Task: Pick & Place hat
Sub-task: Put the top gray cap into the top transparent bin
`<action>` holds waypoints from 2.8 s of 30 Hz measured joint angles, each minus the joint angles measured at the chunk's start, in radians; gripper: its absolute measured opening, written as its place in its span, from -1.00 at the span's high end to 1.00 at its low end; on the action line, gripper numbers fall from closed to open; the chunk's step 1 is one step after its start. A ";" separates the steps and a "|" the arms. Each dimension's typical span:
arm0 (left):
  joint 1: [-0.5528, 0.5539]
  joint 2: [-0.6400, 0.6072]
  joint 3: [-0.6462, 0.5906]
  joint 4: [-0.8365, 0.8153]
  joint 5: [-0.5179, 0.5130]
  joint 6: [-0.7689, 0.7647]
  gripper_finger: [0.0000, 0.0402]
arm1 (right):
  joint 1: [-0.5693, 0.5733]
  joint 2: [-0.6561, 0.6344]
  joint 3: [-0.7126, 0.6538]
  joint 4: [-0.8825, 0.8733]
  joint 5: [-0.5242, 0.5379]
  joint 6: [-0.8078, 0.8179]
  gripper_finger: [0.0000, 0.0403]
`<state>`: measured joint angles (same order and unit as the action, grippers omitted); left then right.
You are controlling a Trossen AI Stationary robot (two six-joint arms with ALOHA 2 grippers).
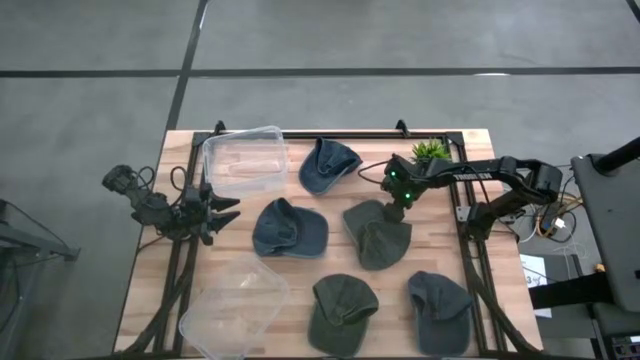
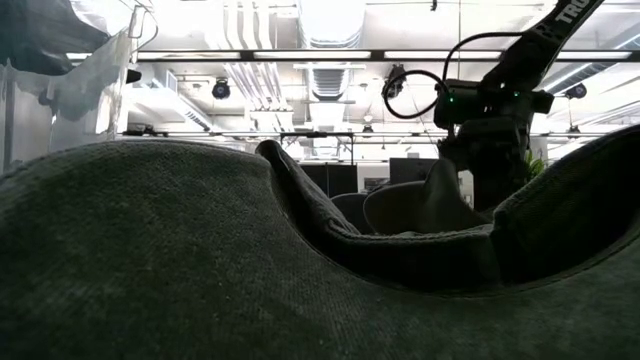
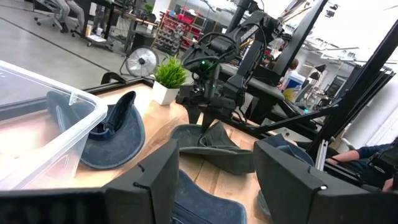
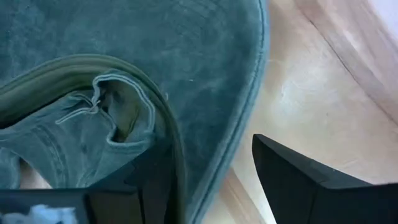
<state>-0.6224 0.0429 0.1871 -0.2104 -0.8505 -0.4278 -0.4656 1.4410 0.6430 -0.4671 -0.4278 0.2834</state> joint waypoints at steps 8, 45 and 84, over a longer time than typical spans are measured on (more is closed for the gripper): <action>0.000 0.000 0.000 0.000 0.000 0.000 0.01 | 0.001 -0.001 0.000 0.010 -0.019 0.000 0.07; 0.000 0.000 0.000 0.000 0.000 -0.020 0.01 | 0.034 -0.191 0.819 -0.403 0.063 -0.059 0.95; 0.013 0.296 0.048 0.664 -0.121 -0.046 0.01 | 0.144 0.569 1.654 -0.539 0.011 -0.140 0.95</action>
<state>-0.6098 0.3385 0.2347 0.4538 -0.9719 -0.4735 -0.3216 2.0098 2.2972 -1.0063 -0.4167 0.1435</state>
